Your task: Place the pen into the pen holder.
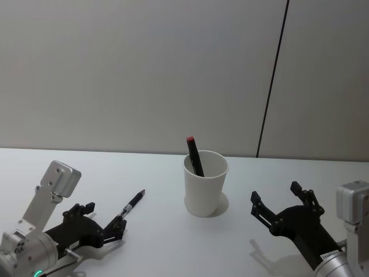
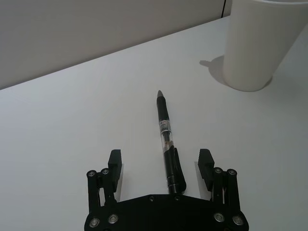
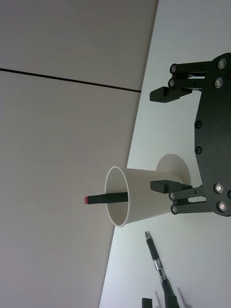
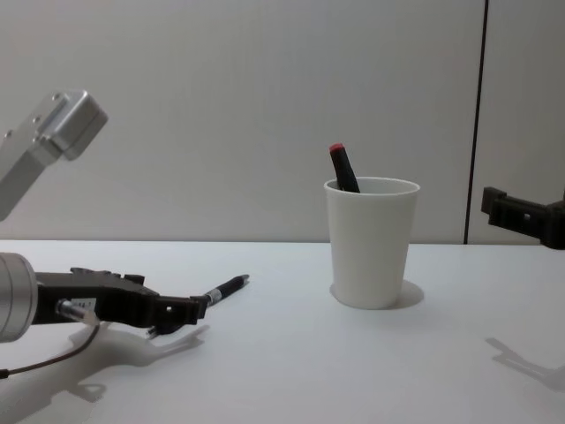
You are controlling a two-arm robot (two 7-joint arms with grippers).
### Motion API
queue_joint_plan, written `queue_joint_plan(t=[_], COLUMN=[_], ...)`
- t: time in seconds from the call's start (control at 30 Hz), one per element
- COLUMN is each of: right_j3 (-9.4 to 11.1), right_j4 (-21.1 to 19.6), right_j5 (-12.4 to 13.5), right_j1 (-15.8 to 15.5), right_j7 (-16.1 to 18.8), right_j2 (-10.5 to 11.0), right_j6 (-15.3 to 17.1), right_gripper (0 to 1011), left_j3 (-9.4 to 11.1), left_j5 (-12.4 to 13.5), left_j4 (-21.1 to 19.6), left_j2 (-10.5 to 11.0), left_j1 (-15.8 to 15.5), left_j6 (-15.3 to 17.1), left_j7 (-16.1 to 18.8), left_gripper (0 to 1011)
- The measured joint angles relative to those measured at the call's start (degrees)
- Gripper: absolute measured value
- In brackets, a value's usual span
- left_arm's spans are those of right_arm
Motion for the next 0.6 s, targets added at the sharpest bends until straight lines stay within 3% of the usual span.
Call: queue_joint_plan(t=[0.6], right_j3=[0.0], right_j4=[0.0], right_j5=[0.0], right_j1=[0.0], right_j7=[0.0], right_j2=[0.0], right_j6=[0.0], right_gripper=[1001], left_j3=[0.8], left_j5=[0.7], left_j4=[2.7], left_j2=[-0.2], left_j1=[-2.9], left_j6=[3.8], left_j7=[-2.7], left_gripper=[1003])
